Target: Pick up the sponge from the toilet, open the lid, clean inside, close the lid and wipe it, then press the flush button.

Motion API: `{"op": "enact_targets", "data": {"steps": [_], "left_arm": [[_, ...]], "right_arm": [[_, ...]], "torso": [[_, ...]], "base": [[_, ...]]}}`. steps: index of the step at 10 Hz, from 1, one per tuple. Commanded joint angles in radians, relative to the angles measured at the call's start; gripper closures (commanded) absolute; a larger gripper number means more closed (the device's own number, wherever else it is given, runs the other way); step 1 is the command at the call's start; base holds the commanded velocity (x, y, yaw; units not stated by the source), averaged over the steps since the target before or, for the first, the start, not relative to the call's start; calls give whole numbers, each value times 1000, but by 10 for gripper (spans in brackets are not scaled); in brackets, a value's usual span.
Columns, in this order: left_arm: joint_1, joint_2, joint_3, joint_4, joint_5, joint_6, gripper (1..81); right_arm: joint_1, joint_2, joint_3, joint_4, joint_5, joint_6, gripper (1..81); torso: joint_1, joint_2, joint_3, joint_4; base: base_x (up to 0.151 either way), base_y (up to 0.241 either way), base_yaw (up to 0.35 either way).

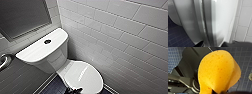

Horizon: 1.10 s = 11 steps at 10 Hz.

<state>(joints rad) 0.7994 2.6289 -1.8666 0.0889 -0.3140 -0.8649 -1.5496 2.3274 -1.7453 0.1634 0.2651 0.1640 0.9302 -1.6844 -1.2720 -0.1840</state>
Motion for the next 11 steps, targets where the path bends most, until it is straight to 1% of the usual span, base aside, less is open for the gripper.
{"op": "enact_targets", "data": {"steps": [1,5,11], "left_arm": [[-107,7,41,18,-3,4,10],[-94,-4,101,23,4,6,10],[-74,-7,127,34,-2,6,10]], "right_arm": [[-18,-47,21,2,-76,-3,811],[-11,-49,38,1,-76,-3,811],[-8,-57,61,-7,-76,-5,811]], "torso": [[0,0,0,0],[0,0,0,0],[0,0,0,0]], "base": [[0,0,0],[0,0,0],[0,0,0]]}}
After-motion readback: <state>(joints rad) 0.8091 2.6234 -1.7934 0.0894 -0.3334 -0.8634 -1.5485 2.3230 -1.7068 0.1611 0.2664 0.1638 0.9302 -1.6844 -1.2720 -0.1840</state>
